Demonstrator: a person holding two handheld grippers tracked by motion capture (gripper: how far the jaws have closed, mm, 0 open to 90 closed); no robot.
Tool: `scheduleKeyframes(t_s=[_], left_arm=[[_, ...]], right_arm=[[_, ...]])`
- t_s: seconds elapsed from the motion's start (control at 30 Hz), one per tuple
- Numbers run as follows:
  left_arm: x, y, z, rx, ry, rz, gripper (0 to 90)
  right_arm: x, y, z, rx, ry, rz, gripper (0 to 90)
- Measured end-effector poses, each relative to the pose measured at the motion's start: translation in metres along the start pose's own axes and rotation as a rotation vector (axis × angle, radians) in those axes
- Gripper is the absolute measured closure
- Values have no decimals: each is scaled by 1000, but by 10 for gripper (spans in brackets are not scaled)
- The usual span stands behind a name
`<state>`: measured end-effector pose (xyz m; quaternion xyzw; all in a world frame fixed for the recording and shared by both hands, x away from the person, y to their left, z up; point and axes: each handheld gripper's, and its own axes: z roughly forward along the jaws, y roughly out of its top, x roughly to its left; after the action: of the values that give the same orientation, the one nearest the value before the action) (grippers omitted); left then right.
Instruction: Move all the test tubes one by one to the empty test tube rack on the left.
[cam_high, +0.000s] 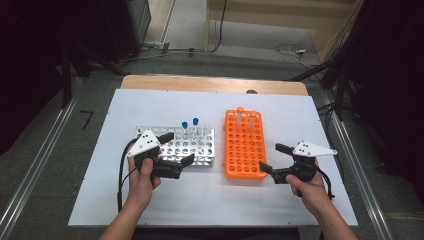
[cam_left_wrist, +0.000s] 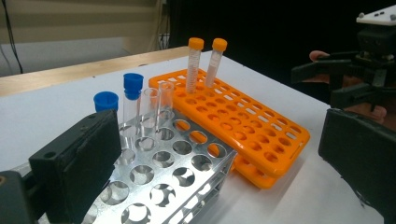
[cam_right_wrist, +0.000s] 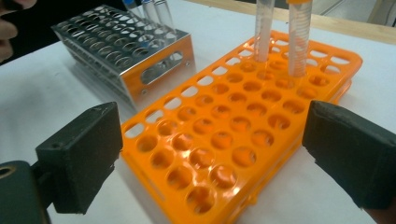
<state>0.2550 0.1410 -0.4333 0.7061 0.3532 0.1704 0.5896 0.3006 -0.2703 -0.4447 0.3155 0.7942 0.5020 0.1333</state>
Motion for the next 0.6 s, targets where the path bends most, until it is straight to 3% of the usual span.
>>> scheduleKeyframes(t_s=[0.1,0.47,0.6], left_arm=[[-1,0,1,2,-3,6,0],[2,-1,-1,-2,-7,-10,0],[3,-1,-2,-6,-9,-11,0]], right_arm=[[-7,9,10,-2,-29,12,35],[-30,33,55,4,-50,36,51],[-37,36,69,13,-75,49,121]])
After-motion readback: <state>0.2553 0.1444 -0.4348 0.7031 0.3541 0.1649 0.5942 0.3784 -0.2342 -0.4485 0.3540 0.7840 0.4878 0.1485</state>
